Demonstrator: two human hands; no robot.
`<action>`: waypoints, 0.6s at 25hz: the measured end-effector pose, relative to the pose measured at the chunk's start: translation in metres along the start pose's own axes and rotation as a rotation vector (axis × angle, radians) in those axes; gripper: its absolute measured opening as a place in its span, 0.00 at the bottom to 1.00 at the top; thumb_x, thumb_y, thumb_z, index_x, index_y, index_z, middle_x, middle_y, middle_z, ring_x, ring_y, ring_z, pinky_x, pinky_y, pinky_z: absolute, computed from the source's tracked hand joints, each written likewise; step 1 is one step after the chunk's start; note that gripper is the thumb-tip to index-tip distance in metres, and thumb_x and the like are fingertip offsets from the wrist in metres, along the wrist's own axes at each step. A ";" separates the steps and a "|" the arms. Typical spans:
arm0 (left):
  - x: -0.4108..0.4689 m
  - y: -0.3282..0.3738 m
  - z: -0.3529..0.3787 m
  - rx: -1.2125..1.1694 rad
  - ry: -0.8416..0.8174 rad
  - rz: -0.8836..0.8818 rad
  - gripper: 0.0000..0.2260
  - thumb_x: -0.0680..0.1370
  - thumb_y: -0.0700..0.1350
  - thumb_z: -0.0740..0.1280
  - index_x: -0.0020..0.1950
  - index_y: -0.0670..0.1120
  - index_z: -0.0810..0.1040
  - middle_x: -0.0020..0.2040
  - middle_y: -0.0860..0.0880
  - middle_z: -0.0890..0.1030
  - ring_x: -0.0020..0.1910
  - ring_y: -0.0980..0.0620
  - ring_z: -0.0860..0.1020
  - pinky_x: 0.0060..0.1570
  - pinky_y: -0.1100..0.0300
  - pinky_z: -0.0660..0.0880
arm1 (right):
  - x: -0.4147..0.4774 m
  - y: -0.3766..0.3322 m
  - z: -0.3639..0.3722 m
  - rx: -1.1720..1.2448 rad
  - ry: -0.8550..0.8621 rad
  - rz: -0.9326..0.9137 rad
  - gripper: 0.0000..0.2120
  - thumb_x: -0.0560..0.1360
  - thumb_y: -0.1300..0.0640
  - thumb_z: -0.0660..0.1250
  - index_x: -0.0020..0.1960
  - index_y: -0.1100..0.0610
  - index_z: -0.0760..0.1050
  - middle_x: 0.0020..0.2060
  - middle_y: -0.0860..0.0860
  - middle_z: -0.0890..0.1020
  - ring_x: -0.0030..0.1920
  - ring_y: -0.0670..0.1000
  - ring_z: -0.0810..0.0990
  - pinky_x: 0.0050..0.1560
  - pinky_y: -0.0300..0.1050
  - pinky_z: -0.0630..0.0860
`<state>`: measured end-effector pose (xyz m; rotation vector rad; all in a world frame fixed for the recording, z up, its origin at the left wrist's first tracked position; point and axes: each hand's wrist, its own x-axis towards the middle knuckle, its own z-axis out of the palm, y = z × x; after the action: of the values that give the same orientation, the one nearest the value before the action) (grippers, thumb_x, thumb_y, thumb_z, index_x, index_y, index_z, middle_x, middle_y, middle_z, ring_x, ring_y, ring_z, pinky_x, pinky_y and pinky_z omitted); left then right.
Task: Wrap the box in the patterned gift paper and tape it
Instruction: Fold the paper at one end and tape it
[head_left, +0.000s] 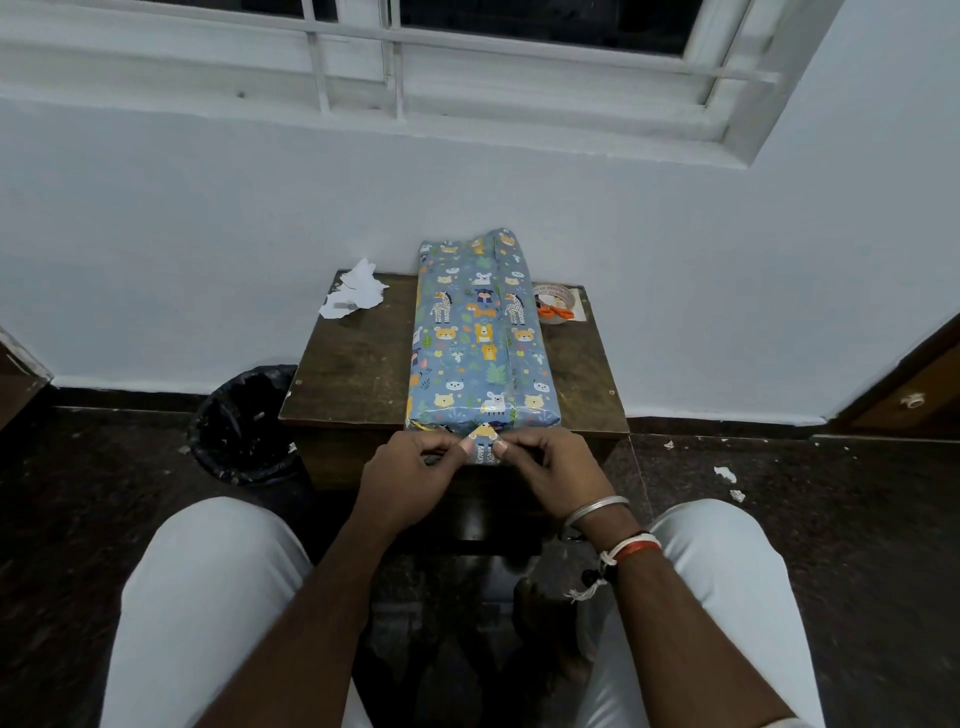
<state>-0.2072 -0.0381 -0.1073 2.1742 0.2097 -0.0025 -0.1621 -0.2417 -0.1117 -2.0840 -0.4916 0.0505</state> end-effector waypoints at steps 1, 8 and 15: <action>0.001 -0.002 0.001 -0.036 -0.015 -0.010 0.10 0.78 0.61 0.70 0.49 0.58 0.87 0.44 0.61 0.86 0.47 0.62 0.82 0.48 0.60 0.77 | 0.000 -0.001 0.001 0.034 0.024 0.008 0.06 0.78 0.57 0.73 0.54 0.54 0.86 0.45 0.44 0.88 0.47 0.39 0.84 0.50 0.32 0.76; 0.000 0.006 0.005 -0.434 -0.062 -0.045 0.07 0.80 0.40 0.71 0.54 0.49 0.86 0.45 0.51 0.88 0.49 0.54 0.86 0.52 0.61 0.77 | -0.002 -0.005 0.001 0.025 0.083 -0.010 0.04 0.78 0.61 0.73 0.51 0.55 0.85 0.38 0.46 0.85 0.40 0.42 0.83 0.46 0.32 0.75; 0.001 0.007 0.004 -0.466 -0.081 -0.027 0.11 0.78 0.39 0.70 0.54 0.53 0.86 0.45 0.41 0.87 0.47 0.46 0.83 0.53 0.52 0.76 | -0.006 -0.009 -0.001 0.095 0.042 -0.043 0.09 0.78 0.65 0.70 0.49 0.51 0.83 0.40 0.46 0.86 0.43 0.48 0.84 0.50 0.39 0.79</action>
<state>-0.2046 -0.0456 -0.1041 1.7040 0.1730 -0.0515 -0.1699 -0.2409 -0.1044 -1.9770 -0.4989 0.0051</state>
